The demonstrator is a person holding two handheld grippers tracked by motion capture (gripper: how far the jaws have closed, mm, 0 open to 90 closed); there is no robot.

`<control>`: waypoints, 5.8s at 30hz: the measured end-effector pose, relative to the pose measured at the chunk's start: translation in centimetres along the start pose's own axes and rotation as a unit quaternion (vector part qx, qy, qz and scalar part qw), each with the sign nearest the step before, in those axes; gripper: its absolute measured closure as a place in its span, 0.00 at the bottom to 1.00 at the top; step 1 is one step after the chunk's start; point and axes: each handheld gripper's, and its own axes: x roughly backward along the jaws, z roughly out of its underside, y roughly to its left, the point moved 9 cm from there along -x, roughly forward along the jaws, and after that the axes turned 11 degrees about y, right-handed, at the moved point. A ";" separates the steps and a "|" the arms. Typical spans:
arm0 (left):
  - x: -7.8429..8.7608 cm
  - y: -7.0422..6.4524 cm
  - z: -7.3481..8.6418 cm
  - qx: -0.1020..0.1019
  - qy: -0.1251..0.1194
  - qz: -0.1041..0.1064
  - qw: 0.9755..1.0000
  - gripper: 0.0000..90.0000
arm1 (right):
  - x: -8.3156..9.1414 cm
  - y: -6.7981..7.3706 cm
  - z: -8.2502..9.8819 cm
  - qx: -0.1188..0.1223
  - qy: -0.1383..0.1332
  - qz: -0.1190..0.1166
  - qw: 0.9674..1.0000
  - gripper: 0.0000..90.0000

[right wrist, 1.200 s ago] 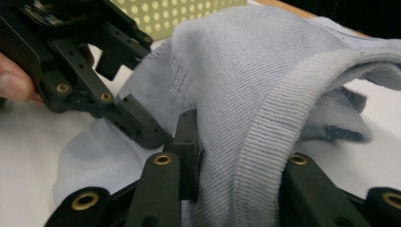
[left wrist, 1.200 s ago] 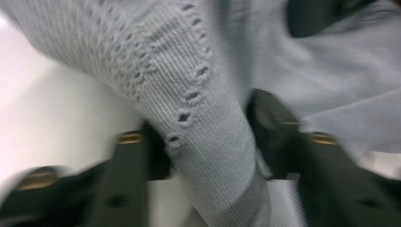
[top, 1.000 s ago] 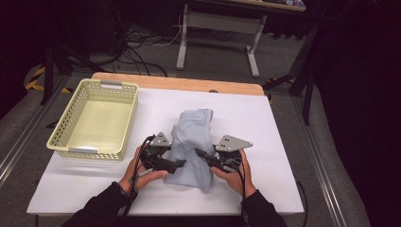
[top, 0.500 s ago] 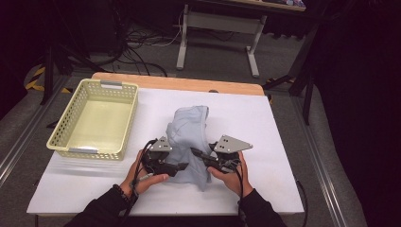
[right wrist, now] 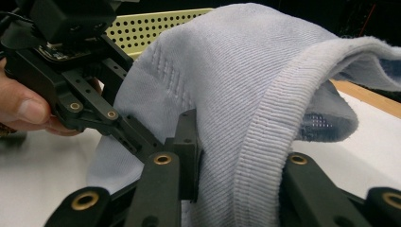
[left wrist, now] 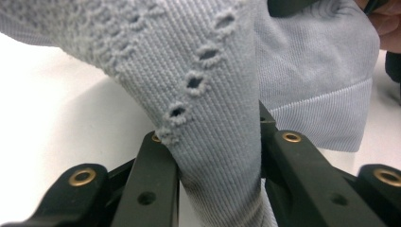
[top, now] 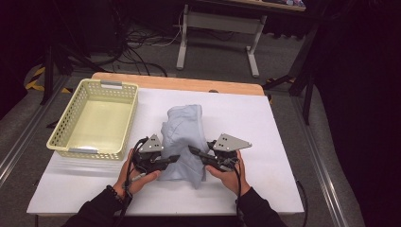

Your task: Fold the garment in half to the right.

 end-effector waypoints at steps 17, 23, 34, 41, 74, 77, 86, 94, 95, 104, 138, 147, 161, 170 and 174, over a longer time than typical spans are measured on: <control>1.3 0.7 0.6 0.002 0.007 -0.025 1.000 0.81 | -1.1 0.7 -0.7 0.007 -0.014 0.000 1.000 0.78; 1.7 1.0 0.6 0.004 0.014 -0.034 0.999 0.81 | -1.5 0.8 -1.0 0.010 -0.016 0.004 1.000 0.78; 3.7 2.2 0.1 0.015 0.016 -0.055 0.998 0.81 | -2.4 1.0 -3.1 0.015 -0.035 0.008 0.999 0.78; 5.7 3.4 -0.6 0.019 0.018 -0.073 0.997 0.81 | -3.0 1.1 -5.2 0.025 -0.050 0.007 0.998 0.78; 11.9 8.3 0.4 0.056 0.021 -0.127 0.990 0.81 | -8.2 2.5 -11.7 0.042 -0.068 -0.023 0.997 0.78; 12.6 8.9 0.7 0.065 0.018 -0.131 0.989 0.80 | -8.8 2.7 -12.2 0.035 -0.074 -0.026 0.996 0.78; 15.2 10.4 1.6 0.083 -0.008 -0.142 0.986 0.77 | -10.8 3.7 -13.9 0.019 -0.084 -0.037 0.996 0.77; 17.8 12.7 2.5 0.101 -0.017 -0.176 0.979 0.75 | -13.7 4.6 -16.1 -0.006 -0.092 -0.046 0.995 0.77; 18.1 13.0 2.7 0.103 -0.016 -0.181 0.978 0.75 | -14.0 4.7 -16.2 -0.008 -0.093 -0.045 0.995 0.77; 18.6 14.8 4.4 0.130 -0.003 -0.206 0.970 0.74 | -16.9 5.6 -17.0 -0.015 -0.080 -0.033 0.996 0.77; 15.8 19.2 8.7 0.175 0.108 -0.240 0.949 0.46 | -23.6 3.8 -12.0 -0.100 0.009 -0.023 0.995 0.59; 16.0 19.2 7.5 0.160 0.084 -0.259 0.949 0.57 | -20.4 3.1 -11.2 -0.058 0.009 0.004 0.998 0.48; 11.9 21.7 4.0 0.149 0.099 -0.273 0.945 0.73 | -8.5 1.1 -3.5 0.025 0.022 0.052 0.998 0.43; 8.8 22.9 3.6 0.131 0.163 -0.266 0.941 0.73 | -1.2 -0.7 3.9 0.027 0.065 0.088 0.994 0.40; 7.9 22.5 3.7 0.120 0.183 -0.256 0.942 0.73 | 1.0 -1.0 5.4 0.020 0.068 0.099 0.993 0.40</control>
